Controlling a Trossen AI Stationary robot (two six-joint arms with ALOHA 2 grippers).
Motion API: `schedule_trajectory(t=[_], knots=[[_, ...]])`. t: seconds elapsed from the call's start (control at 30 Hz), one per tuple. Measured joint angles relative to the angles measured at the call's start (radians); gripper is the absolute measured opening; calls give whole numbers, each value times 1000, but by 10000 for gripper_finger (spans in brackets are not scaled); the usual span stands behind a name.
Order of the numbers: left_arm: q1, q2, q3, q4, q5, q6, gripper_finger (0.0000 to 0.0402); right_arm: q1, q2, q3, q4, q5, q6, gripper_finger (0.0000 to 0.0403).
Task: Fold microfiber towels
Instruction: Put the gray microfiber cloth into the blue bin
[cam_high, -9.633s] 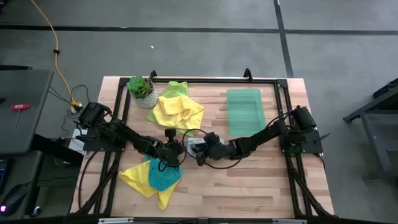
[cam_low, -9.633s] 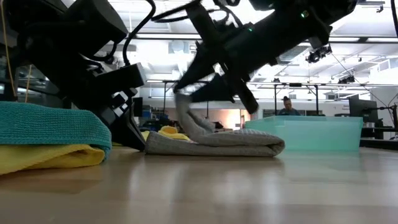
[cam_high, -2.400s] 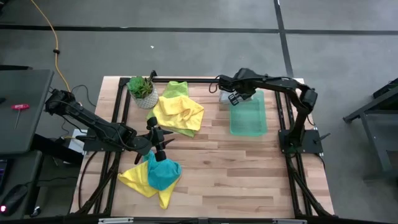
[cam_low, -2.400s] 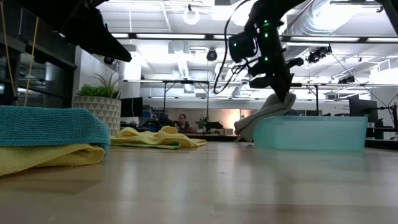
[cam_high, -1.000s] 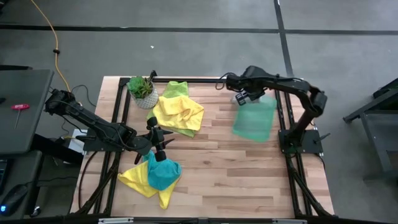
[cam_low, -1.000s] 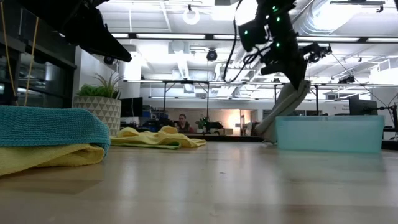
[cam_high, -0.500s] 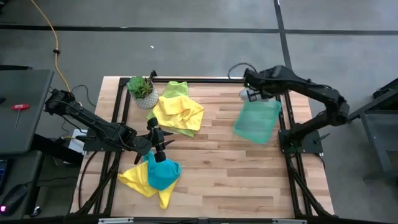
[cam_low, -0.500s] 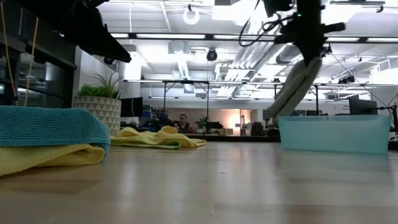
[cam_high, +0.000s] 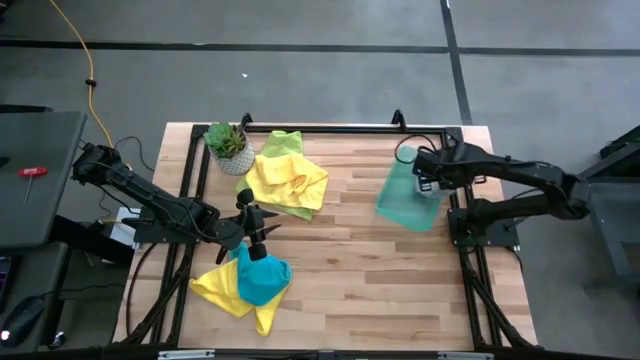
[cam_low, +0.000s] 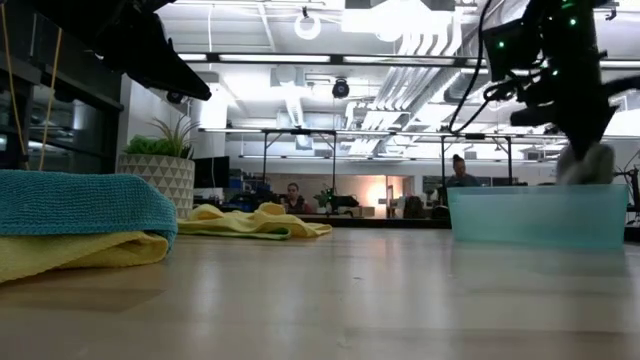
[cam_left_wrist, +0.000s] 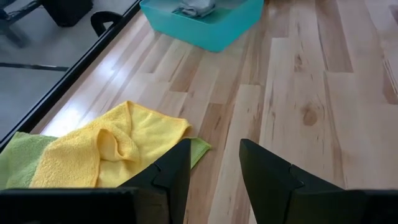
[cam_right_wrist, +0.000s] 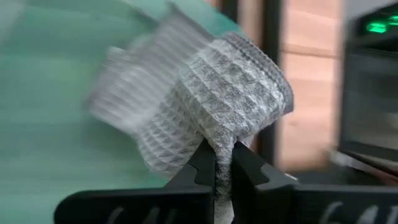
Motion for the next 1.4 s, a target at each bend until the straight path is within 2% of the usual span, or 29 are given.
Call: schedule_trajectory(t=[0.1,0.2,0.4,0.57,0.73,0.93,1.07,1.27,1.4], knots=[[0,0,0,2,-6,0,129,0,-21,-43,109,-13,-36,0],[0,0,0,12,-25,16,129,4,-25,-25,195,-14,-83,0],[0,0,0,16,-36,25,129,30,-23,190,318,61,-165,0],[0,0,0,16,-36,19,129,36,28,355,489,59,-272,0],[0,0,0,16,-36,18,129,33,139,437,621,20,-358,0],[0,0,0,16,-27,18,129,0,308,444,606,27,-377,0],[0,0,0,15,-26,18,129,-25,397,440,497,43,-375,0],[0,0,0,15,-26,18,129,-38,420,440,295,116,-314,0],[0,0,0,15,-25,18,129,-26,403,440,176,117,-262,0]])
